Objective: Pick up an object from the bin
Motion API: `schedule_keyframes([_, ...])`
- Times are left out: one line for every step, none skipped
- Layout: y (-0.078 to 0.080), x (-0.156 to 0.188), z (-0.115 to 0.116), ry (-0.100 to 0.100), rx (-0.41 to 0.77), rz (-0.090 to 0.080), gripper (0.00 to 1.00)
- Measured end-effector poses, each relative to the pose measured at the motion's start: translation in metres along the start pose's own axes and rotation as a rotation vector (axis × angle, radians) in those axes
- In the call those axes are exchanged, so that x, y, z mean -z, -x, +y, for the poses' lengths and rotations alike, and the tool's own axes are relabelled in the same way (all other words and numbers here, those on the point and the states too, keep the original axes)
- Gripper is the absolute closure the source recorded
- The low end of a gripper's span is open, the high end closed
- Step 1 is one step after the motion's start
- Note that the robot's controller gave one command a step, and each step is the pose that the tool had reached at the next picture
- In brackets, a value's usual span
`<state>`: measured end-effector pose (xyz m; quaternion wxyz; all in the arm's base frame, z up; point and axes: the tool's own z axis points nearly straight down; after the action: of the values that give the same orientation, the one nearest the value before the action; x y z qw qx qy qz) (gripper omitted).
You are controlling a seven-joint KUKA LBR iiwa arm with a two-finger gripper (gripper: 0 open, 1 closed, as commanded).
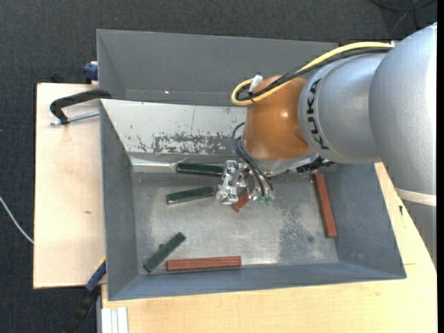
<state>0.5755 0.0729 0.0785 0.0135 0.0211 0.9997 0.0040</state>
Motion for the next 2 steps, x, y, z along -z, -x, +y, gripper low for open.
schedule_keyframes([-0.0022, -0.0028, -0.0021, -0.004, -0.001, 0.008, 0.0])
schedule_keyframes([-0.0025, -0.0029, -0.0021, -0.004, -0.001, 0.009, 0.0])
